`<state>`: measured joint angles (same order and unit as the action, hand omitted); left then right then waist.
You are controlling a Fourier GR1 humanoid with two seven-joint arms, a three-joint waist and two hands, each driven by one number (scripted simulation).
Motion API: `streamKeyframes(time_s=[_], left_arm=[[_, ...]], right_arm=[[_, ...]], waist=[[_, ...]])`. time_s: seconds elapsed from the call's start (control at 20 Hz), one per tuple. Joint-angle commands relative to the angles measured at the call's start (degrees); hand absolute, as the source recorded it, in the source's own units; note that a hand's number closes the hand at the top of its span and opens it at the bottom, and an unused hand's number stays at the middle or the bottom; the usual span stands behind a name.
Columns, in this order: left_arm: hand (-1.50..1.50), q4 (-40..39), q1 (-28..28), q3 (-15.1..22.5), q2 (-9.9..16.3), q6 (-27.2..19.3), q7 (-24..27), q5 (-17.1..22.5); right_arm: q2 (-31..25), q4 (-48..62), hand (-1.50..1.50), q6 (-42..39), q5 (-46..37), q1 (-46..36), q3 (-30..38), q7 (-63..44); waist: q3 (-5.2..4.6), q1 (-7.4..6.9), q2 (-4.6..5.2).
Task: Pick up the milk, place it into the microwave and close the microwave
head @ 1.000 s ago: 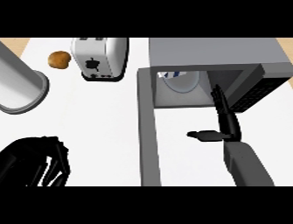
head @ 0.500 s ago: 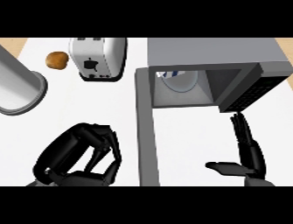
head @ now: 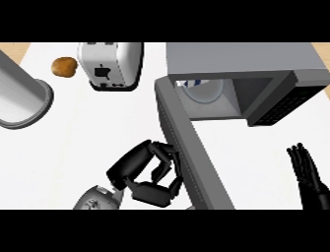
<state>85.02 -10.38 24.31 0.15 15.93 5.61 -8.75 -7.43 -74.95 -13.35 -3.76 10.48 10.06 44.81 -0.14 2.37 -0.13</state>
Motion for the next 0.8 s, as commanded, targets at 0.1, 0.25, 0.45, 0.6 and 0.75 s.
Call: streamKeyframes(time_s=[0.1, 0.25, 0.45, 0.6, 0.75], left_arm=[[1.5, -18.7, -5.7, 9.9, -0.1, -16.1, 13.7, -3.0], [1.5, -23.2, -8.7, 14.0, -0.1, -23.7, 17.0, 4.2], [1.5, -28.6, -15.9, 20.6, -0.1, -31.0, 17.4, 13.3], [1.5, -33.8, -17.6, 22.7, -0.1, -30.9, 19.8, 18.6], [1.5, -34.7, -21.1, 25.8, -0.1, -31.5, 19.0, 23.6]], right_arm=[[-2.2, -12.5, -1.5, -5.6, 4.1, 5.4, -0.5, -3.5], [-2.8, -18.5, -1.5, -9.7, 8.5, 9.7, -0.1, -4.1], [-2.1, -23.9, -1.5, -10.6, 10.7, 10.4, -1.2, -8.0], [-3.1, -29.3, -1.5, -11.2, 12.3, 10.6, -1.6, -12.0], [-1.5, -33.8, -1.5, -11.0, 12.3, 12.2, -4.2, -13.7]], waist=[[-0.05, 0.58, 0.37], [-0.09, 1.66, 0.47], [-0.07, 2.2, 0.64], [-0.14, 3.13, 0.97], [-0.16, 4.1, 1.09]])
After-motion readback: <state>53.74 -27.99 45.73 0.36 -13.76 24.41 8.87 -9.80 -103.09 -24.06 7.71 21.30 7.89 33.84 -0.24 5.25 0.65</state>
